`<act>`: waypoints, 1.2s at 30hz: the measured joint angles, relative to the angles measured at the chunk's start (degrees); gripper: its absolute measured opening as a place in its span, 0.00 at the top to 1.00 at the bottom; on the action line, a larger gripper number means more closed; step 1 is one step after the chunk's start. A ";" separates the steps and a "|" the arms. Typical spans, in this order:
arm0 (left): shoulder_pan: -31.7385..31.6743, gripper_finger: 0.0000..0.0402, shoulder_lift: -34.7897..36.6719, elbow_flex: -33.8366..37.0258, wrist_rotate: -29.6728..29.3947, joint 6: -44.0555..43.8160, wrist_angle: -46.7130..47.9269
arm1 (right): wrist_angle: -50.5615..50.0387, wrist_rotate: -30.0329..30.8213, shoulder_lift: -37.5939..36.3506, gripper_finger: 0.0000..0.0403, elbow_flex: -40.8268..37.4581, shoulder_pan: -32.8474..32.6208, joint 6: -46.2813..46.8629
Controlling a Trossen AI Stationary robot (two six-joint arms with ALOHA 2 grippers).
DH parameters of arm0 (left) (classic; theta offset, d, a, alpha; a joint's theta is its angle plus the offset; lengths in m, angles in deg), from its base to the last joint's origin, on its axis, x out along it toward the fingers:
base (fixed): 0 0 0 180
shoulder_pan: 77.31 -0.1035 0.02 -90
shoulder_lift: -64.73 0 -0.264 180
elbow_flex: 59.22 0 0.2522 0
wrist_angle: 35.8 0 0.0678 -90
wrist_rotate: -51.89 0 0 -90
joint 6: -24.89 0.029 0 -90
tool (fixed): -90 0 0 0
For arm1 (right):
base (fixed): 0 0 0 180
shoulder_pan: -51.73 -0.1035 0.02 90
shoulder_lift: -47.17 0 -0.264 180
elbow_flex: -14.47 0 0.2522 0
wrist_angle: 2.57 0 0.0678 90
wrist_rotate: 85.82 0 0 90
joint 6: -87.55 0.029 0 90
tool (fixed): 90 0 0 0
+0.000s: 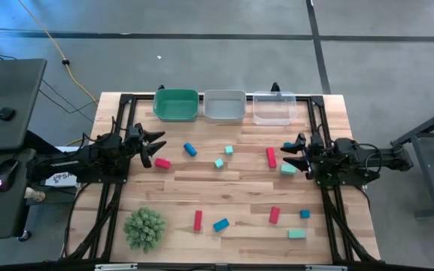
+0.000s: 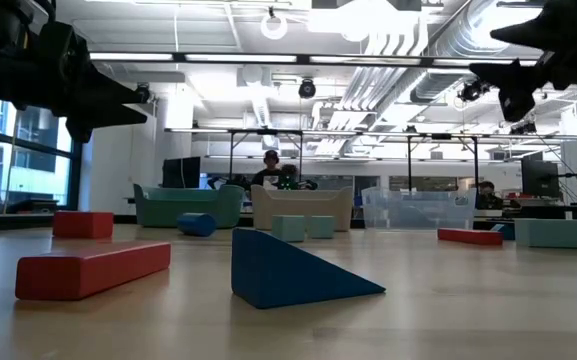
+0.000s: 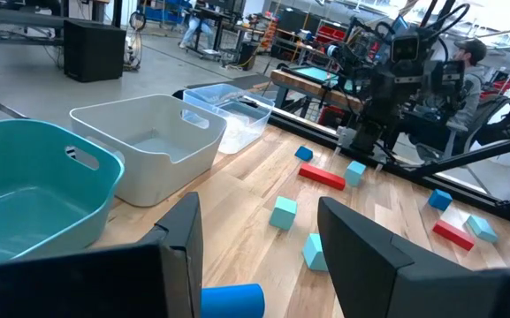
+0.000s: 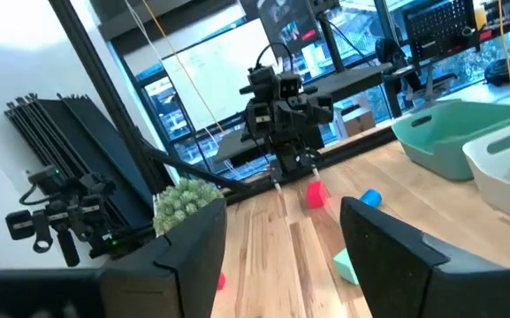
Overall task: Sort & place blocks by color
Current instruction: Put the light blue block into the transparent bin
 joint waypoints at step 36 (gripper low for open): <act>0.00 0.63 0.00 0.01 0.00 -0.02 0.00 | -33.44 13.21 35.82 0.47 46.58 0.00 -17.81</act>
